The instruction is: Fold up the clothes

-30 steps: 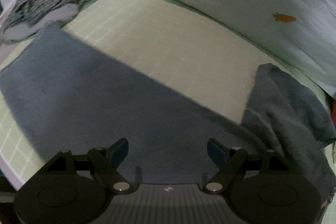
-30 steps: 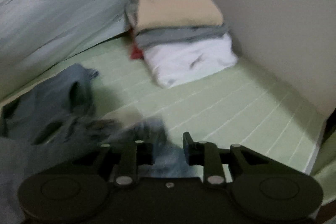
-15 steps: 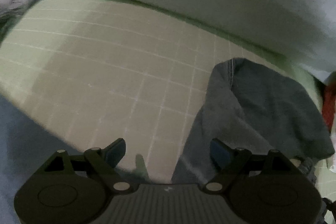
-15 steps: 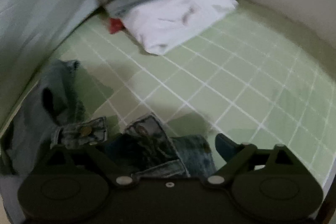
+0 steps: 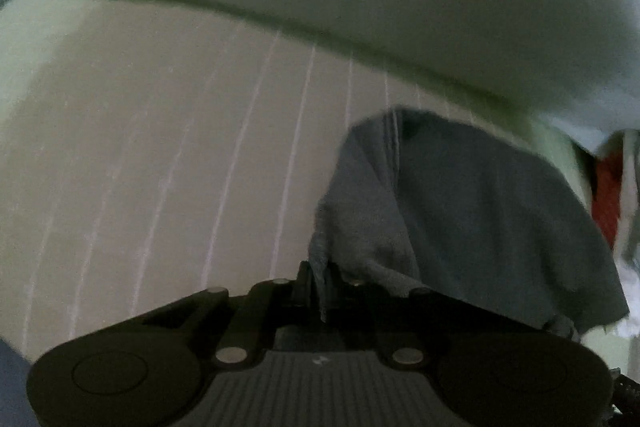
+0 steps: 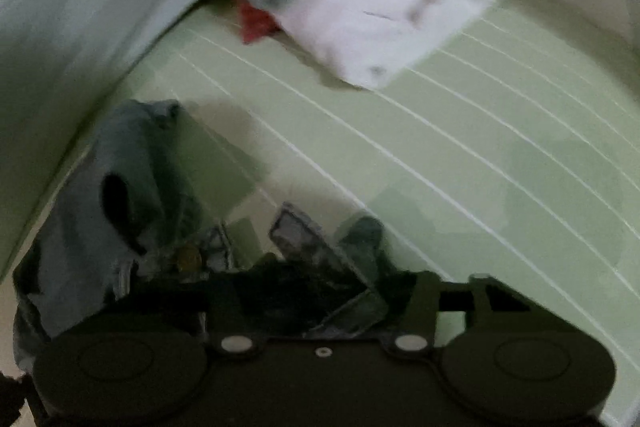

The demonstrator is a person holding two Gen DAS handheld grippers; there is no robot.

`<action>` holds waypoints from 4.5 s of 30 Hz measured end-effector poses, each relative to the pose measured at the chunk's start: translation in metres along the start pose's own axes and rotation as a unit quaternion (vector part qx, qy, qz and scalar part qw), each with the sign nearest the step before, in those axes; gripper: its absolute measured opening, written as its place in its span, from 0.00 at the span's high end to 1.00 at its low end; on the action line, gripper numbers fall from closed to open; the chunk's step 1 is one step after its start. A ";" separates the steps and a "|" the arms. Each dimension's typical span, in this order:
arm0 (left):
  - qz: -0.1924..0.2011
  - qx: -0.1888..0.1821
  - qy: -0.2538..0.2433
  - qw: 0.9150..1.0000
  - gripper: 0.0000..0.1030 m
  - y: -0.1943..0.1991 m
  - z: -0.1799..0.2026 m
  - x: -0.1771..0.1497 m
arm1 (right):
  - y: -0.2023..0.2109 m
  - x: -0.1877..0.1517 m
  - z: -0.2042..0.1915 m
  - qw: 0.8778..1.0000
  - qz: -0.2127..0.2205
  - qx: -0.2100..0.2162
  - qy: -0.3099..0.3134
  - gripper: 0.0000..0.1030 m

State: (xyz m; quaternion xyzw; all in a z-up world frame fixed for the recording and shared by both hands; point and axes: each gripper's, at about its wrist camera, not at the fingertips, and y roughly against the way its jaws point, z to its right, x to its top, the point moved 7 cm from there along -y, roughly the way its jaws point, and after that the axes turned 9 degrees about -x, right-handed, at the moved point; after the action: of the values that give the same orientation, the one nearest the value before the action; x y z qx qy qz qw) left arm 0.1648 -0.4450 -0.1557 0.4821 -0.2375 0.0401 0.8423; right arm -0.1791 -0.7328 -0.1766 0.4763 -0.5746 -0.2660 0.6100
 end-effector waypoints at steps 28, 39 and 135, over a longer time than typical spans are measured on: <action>0.063 0.063 0.102 0.991 0.48 0.099 -0.043 -0.064 | 0.058 0.012 0.055 0.991 0.109 -0.050 0.065 0.22; 0.061 0.055 0.052 0.995 0.29 0.041 -0.039 0.021 | 0.038 0.007 0.044 0.993 0.080 -0.063 0.052 0.10; 0.040 0.123 0.194 0.972 0.36 0.166 -0.213 -0.167 | 0.084 -0.166 0.014 0.999 -0.031 -0.011 -0.003 0.01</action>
State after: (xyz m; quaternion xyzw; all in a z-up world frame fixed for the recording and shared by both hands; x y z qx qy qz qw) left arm 0.0447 -0.1521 -0.1871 0.5553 -0.0820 0.1960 0.8040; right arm -0.2443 -0.5578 -0.1785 0.4861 -0.5585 -0.2924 0.6052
